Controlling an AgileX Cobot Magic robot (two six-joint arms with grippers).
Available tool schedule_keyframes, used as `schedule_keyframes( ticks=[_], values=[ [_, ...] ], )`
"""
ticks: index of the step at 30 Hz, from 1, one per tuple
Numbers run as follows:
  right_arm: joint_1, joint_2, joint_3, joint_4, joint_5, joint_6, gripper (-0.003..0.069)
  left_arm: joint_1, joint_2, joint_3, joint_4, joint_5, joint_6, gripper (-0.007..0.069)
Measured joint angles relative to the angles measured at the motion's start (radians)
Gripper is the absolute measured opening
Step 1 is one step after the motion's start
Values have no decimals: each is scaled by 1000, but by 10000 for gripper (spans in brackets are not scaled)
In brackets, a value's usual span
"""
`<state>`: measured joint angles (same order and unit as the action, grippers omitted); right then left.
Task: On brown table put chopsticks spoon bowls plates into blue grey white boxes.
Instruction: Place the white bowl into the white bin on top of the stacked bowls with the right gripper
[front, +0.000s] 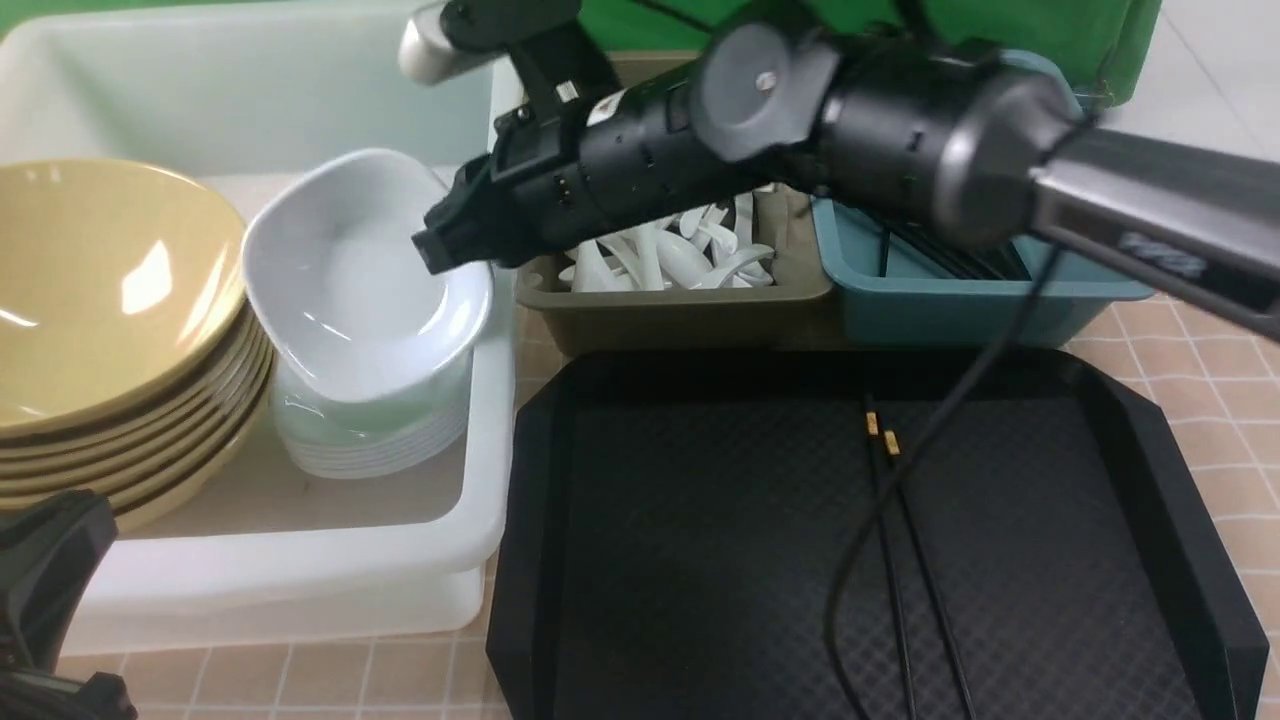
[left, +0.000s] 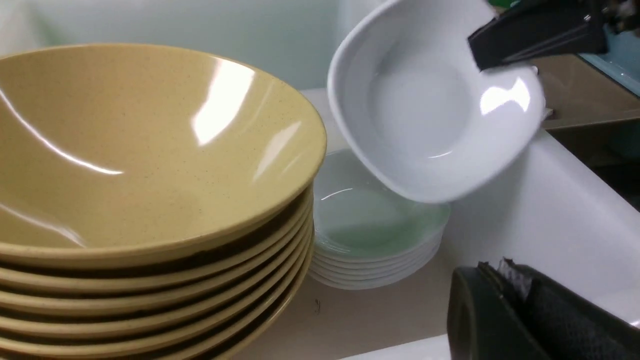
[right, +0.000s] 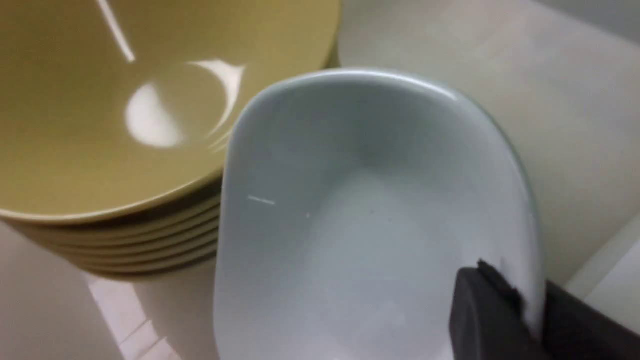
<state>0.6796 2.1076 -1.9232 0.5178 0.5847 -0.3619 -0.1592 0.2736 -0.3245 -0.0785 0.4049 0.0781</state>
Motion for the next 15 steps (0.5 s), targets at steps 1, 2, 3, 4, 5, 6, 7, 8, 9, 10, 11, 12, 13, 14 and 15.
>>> schedule_keyframes(
  ticks=[1, 2, 3, 4, 5, 6, 7, 8, 9, 10, 11, 12, 13, 14, 15],
  values=[
    [3, 22, -47, -69, 34, 83, 88, 0, 0, 0, 0, 1, 0, 1],
    [4, 37, -80, -121, 67, 136, 94, 0, 0, 0, 0, 1, 0, 1],
    [8, 56, -119, -159, 96, 189, 109, 0, 0, 0, 0, 0, 0, 1],
    [8, 56, -119, -159, 101, 196, 113, 0, 0, 0, 0, 0, 0, 1],
    [11, 78, -162, -194, 145, 231, 160, 0, 0, 0, 0, -1, 0, 1],
    [11, 81, -167, -199, 152, 232, 166, 0, 0, 0, 0, -2, 0, 1],
    [12, 86, -174, -201, 159, 237, 194, 0, 0, 0, 0, -3, 0, 1],
    [18, 89, -197, -214, 182, 243, 262, 0, 0, 0, 0, -6, 0, 1],
    [20, 89, -208, -217, 202, 246, 293, 0, 0, 0, 0, -7, 0, 1],
    [20, 89, -211, -218, 202, 246, 300, 0, 0, 0, 0, -7, 0, 1],
    [21, 82, -234, -219, 248, 241, 349, 0, 0, 0, 0, -7, 0, 1],
    [21, 76, -255, -223, 293, 227, 379, 0, 0, 0, 0, -7, 0, 1],
    [21, 65, -278, -235, 352, 213, 402, 0, 0, 0, 0, -6, 0, 1],
    [21, 54, -297, -255, 409, 199, 419, 0, 0, 0, 0, -4, 0, 1],
    [21, 47, -306, -268, 441, 193, 423, 0, 0, 0, 0, -3, 0, 1]
  ],
)
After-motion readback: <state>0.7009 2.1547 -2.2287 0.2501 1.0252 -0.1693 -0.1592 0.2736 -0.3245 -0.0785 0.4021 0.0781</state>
